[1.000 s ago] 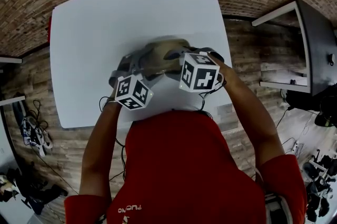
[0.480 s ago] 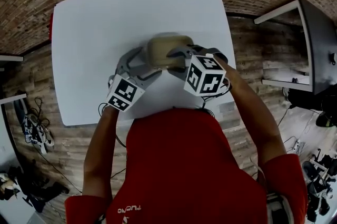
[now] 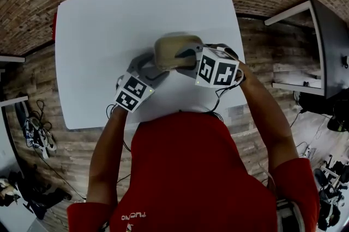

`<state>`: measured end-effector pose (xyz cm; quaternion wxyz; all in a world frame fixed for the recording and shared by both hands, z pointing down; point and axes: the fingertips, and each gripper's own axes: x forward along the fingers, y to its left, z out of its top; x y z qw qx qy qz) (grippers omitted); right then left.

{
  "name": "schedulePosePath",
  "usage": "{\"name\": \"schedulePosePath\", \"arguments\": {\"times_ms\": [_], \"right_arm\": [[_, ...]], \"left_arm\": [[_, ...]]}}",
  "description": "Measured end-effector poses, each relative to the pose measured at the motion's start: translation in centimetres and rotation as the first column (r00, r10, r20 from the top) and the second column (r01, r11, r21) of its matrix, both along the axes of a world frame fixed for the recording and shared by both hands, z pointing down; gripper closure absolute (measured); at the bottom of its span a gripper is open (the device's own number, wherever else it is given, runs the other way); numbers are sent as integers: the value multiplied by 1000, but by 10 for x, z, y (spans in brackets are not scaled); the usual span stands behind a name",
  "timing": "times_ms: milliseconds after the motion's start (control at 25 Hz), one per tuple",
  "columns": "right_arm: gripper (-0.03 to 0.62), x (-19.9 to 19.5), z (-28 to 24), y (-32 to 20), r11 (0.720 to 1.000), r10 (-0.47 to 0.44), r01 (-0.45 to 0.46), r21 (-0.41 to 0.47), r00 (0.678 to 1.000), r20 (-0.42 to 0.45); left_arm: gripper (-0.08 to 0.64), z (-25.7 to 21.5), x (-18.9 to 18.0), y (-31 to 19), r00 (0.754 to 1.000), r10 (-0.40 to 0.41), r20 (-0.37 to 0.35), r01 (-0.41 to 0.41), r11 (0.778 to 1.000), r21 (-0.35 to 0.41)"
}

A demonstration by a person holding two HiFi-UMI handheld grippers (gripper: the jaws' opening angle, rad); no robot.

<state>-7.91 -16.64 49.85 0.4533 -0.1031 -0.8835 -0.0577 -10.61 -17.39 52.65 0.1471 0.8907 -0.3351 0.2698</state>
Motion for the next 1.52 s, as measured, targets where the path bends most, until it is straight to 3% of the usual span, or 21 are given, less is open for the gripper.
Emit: {"name": "schedulePosePath", "arguments": {"times_ms": [120,240,520,680,840,920,1040,1160,1360,1520], "right_arm": [[459,1,-7,-5,996,9,-9,-89,1000,-9],[465,-1,-20,-11,993,1,-3,-118,1000,-13],[526,-13,-53,-29,999,-34,33,-15,999,-6],[536,-22,-69,-48,1000,-1,1,25,999,35],[541,-24,-75,-80,993,45,-50,106,998,49],[541,-23,-73,-95,992,63,-67,107,997,42],[541,-21,-67,-114,994,100,-101,36,995,25],[541,-23,-62,-127,989,119,-116,-93,992,28],[541,-23,-56,-144,942,172,-165,-291,985,0],[541,-22,-39,-161,921,187,-190,-341,982,-42]], "left_arm": [[262,0,1,-1,1000,-8,2,8,1000,5],[262,0,1,-2,1000,-11,1,11,1000,9],[295,-1,-2,-5,1000,-25,0,25,999,23],[310,2,-2,-6,999,-18,32,17,999,31],[318,-1,-3,-7,999,-28,24,28,999,32],[321,-2,-3,-6,999,-33,22,32,999,33],[322,-4,-4,-5,999,-40,19,40,998,44],[350,-11,-8,-2,998,-60,5,59,996,65],[445,-29,-17,5,990,-112,-81,119,989,86],[497,-51,-19,-2,977,-154,-145,174,975,138]]}}
